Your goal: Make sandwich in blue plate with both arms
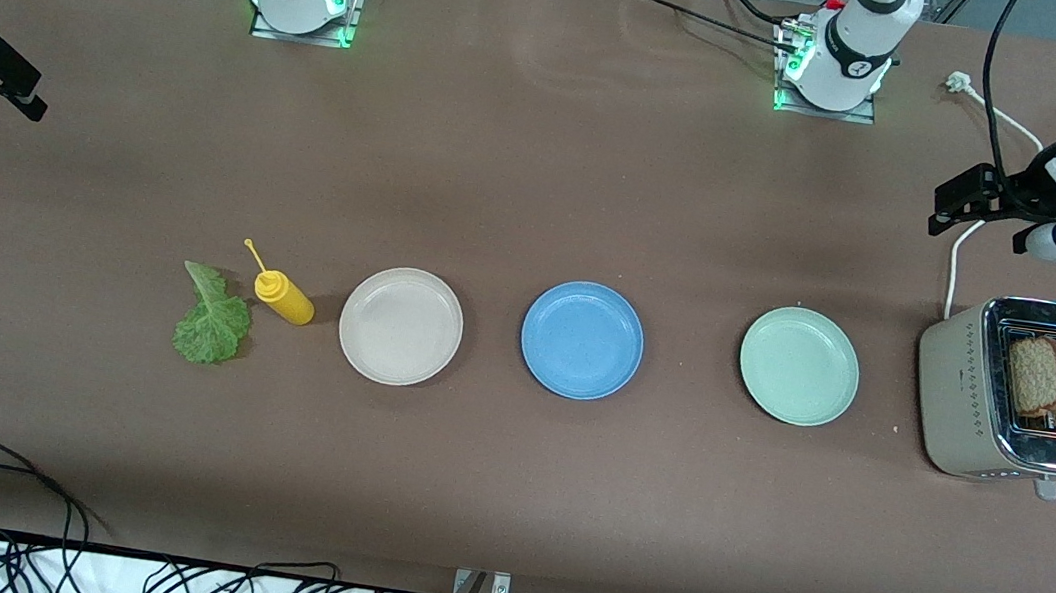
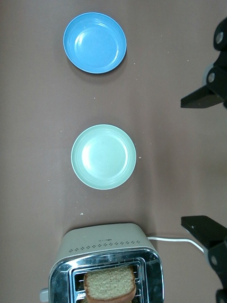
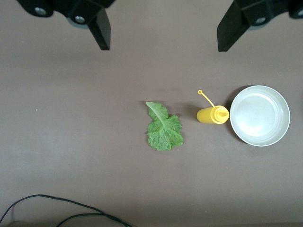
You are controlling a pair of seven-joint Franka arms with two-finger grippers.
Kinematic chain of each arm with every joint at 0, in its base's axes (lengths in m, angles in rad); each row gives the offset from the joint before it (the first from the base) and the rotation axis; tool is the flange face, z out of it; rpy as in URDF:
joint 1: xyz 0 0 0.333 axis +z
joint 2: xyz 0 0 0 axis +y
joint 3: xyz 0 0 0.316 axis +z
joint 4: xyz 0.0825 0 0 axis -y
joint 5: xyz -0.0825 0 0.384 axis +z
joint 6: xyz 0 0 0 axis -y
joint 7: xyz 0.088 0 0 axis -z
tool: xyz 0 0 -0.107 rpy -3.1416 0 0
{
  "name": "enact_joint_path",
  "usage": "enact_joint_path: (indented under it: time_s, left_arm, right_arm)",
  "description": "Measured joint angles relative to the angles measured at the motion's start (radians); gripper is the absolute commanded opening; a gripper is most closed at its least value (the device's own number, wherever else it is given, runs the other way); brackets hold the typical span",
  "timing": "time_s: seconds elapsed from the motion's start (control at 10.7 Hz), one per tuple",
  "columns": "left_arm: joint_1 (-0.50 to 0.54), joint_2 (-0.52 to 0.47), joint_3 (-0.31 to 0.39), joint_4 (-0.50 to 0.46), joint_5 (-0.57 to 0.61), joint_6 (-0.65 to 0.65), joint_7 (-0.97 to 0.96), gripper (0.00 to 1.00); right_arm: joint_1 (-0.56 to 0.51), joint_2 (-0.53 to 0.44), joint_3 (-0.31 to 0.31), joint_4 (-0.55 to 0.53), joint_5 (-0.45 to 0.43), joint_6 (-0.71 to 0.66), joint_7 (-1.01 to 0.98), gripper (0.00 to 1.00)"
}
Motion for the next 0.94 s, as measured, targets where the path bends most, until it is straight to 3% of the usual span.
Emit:
enact_joint_path:
  time_s: [0.94]
  left_arm:
    - [0.0,0.0,-0.002,0.002,0.0,-0.027,0.0,1.0]
  right_arm:
    - [0.0,0.0,0.0,0.0,0.0,0.0,0.0,1.0]
